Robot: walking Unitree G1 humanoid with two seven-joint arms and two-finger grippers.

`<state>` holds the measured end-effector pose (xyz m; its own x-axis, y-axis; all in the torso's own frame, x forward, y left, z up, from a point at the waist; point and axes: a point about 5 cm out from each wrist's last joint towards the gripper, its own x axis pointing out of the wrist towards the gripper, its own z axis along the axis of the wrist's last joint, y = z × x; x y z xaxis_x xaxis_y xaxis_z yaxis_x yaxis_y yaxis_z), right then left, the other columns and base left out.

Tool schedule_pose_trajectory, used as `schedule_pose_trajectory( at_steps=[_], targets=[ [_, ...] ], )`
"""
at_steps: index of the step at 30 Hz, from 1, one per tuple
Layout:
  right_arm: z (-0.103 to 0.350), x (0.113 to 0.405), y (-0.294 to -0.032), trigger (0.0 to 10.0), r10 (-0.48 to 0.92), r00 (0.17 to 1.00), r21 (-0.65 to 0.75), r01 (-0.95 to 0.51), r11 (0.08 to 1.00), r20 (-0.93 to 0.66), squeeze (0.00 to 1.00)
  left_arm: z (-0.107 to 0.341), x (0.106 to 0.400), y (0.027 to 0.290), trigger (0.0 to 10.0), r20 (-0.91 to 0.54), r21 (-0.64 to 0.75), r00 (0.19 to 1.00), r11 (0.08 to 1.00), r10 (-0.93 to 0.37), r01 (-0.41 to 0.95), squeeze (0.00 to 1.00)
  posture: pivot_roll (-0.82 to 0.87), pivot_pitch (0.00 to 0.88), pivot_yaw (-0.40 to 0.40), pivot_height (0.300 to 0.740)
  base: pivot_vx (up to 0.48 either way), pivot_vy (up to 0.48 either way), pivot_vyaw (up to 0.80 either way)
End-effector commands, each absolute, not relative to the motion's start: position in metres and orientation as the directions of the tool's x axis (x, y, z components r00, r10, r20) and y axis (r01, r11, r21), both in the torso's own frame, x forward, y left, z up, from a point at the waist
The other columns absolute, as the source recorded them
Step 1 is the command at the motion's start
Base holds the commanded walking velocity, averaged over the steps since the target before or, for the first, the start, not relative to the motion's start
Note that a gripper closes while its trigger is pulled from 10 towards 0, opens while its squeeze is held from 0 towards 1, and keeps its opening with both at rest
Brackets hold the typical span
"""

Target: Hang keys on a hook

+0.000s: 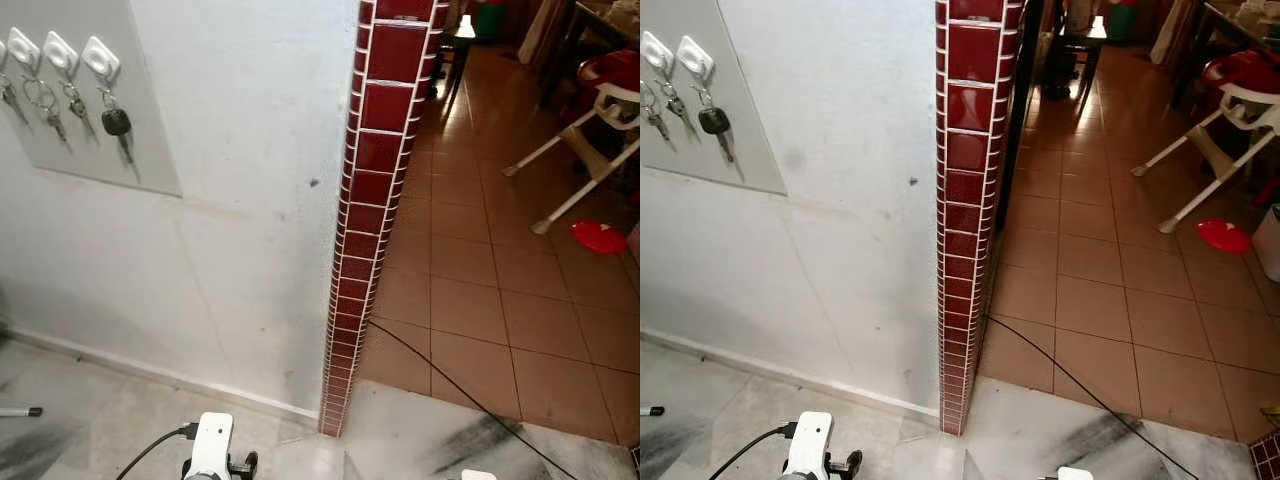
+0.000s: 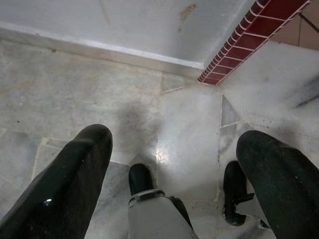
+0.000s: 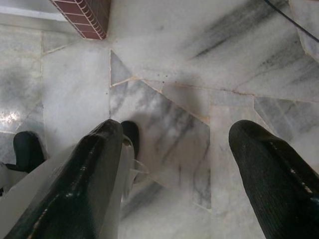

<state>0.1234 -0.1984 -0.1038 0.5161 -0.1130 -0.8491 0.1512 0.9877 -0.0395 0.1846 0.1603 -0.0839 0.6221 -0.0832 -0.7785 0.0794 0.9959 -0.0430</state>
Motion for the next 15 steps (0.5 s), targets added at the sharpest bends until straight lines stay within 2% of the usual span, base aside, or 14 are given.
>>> schedule_pose_trajectory(
  at_steps=[1, 7, 15],
  targets=[
    [-0.1038, 0.1228, -0.1999, 10.0, -0.118, 0.512, -0.039, 0.162, 0.986, -0.851, 0.0, -0.0854, 0.1817, 0.1625, 10.0, -0.789, -0.044, 0.61, 0.997, -0.073, 0.063, 0.0, -0.04, 0.0, -0.026, 0.74, 0.0, 0.285, 0.0],
    [-0.1038, 0.1228, -0.2002, 10.0, -0.118, 0.512, -0.039, 0.162, 0.986, -0.851, 0.0, -0.0856, 0.1814, 0.1622, 10.0, -0.789, -0.045, 0.61, 0.997, -0.07, 0.057, 0.0, -0.04, 0.0, -0.027, 0.74, 0.0, 0.389, 0.0],
    [-0.1037, 0.123, -0.2008, 10.0, -0.117, 0.511, -0.038, 0.162, 0.986, -0.851, 0.0, -0.0853, 0.1823, 0.1607, 10.0, -0.789, -0.032, 0.611, 0.997, -0.067, 0.068, 0.0, -0.03, 0.0, -0.028, 0.74, 0.0, 0.0, 0.0]
  ],
)
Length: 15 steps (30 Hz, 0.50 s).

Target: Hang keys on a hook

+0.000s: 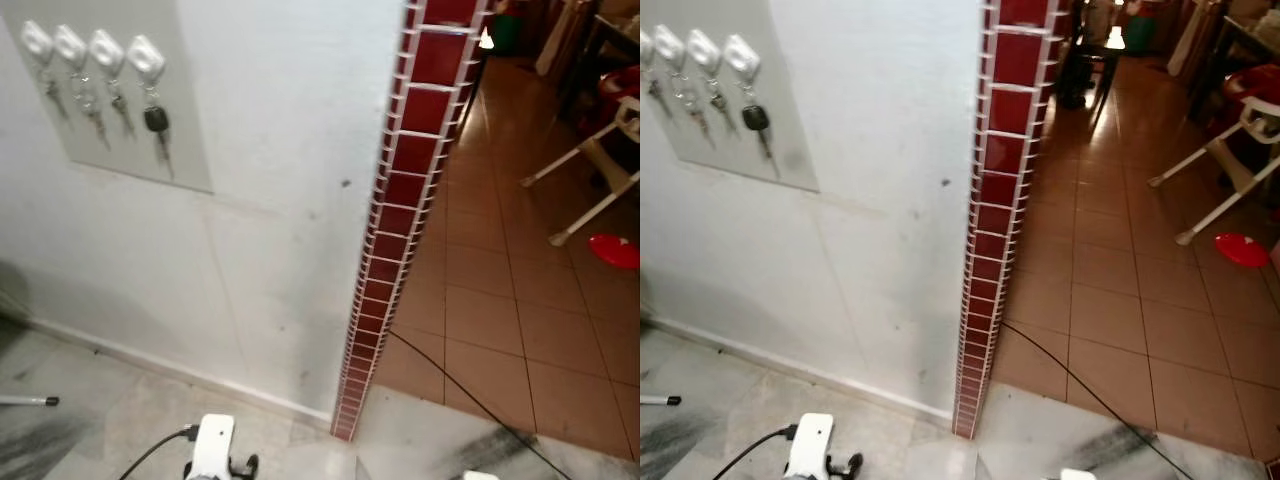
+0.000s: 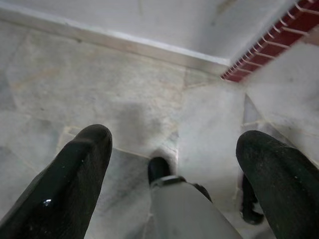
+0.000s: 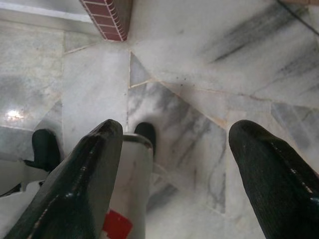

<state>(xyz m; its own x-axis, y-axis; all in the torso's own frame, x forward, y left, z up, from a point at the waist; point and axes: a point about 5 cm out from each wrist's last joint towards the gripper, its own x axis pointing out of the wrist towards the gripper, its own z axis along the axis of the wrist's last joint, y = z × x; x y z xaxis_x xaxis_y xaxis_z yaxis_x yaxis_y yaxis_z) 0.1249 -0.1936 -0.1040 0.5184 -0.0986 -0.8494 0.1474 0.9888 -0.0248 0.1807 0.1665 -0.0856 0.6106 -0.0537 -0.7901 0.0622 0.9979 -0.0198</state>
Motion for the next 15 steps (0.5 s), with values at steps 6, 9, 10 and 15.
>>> schedule_pose_trajectory(
  at_steps=[6, 9, 10, 15],
  targets=[
    [-0.1035, 0.1236, -0.2011, 10.0, -0.117, 0.511, -0.037, 0.165, 0.986, -0.851, 0.0, -0.0852, 0.1827, 0.1604, 10.0, -0.789, -0.032, 0.612, 0.997, -0.065, 0.064, 0.0, -0.03, 0.003, -0.029, 0.74, 0.0, 0.0, 0.0],
    [-0.1034, 0.1241, -0.2009, 10.0, -0.113, 0.514, -0.033, 0.162, 0.986, -0.851, 0.0, -0.0853, 0.1825, 0.1605, 10.0, -0.789, -0.032, 0.611, 0.998, -0.064, 0.062, 0.0, -0.03, 0.004, -0.03, 0.74, 0.0, 0.0, 0.0],
    [-0.1032, 0.1244, -0.2009, 10.0, -0.112, 0.514, -0.034, 0.16, 0.987, -0.85, 0.0, -0.0852, 0.1827, 0.1606, 10.0, -0.789, -0.033, 0.611, 0.998, -0.064, 0.062, 0.0, -0.03, 0.004, -0.03, 0.74, 0.0, 0.0, 0.0],
    [-0.1032, 0.1246, -0.2012, 10.0, -0.114, 0.513, -0.034, 0.162, 0.986, -0.851, 0.0, -0.0852, 0.1826, 0.1608, 10.0, -0.789, -0.035, 0.611, 0.998, -0.063, 0.058, 0.0, -0.03, 0.004, -0.032, 0.74, 0.0, 0.0, 0.0]
  ],
)
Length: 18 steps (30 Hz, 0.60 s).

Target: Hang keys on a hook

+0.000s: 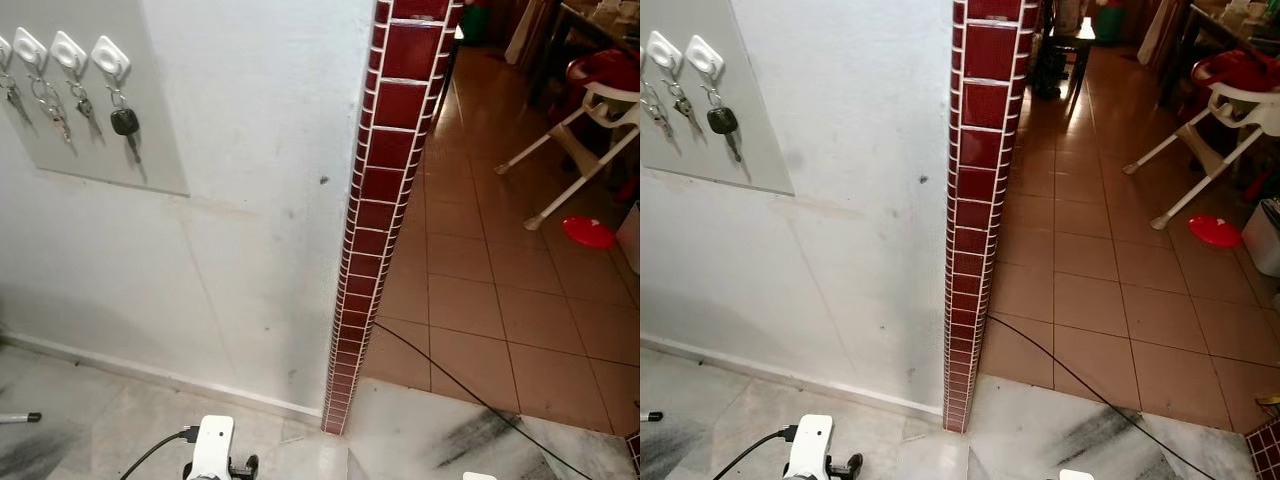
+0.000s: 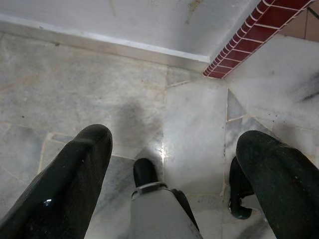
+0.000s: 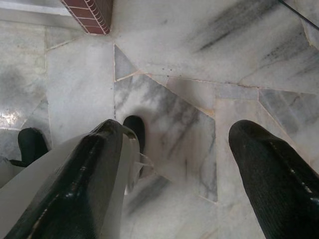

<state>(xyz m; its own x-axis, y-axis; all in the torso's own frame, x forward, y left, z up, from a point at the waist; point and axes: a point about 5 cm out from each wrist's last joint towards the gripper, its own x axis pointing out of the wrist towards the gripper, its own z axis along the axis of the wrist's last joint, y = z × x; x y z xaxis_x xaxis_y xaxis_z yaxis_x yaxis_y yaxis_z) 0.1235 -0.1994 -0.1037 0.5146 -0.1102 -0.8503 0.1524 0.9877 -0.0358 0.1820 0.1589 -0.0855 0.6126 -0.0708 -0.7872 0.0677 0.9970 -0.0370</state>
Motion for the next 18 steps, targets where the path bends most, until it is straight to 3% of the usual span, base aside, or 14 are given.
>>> schedule_pose_trajectory(
  at_steps=[1, 18],
  targets=[
    [-0.1032, 0.1246, -0.2012, 10.0, -0.114, 0.513, -0.034, 0.162, 0.986, -0.851, 0.0, -0.0852, 0.1826, 0.1608, 10.0, -0.789, -0.036, 0.611, 0.998, -0.063, 0.057, 0.0, -0.03, 0.004, -0.032, 0.74, 0.0, 0.0, 0.0],
    [-0.1037, 0.1237, -0.201, 10.0, -0.112, 0.506, -0.039, 0.153, 0.987, -0.855, 0.0, -0.0856, 0.1819, 0.1611, 10.0, -0.79, -0.035, 0.61, 0.998, -0.063, 0.057, 0.0, -0.03, 0.008, -0.031, 0.74, 0.0, 0.0, 0.0]
  ],
)
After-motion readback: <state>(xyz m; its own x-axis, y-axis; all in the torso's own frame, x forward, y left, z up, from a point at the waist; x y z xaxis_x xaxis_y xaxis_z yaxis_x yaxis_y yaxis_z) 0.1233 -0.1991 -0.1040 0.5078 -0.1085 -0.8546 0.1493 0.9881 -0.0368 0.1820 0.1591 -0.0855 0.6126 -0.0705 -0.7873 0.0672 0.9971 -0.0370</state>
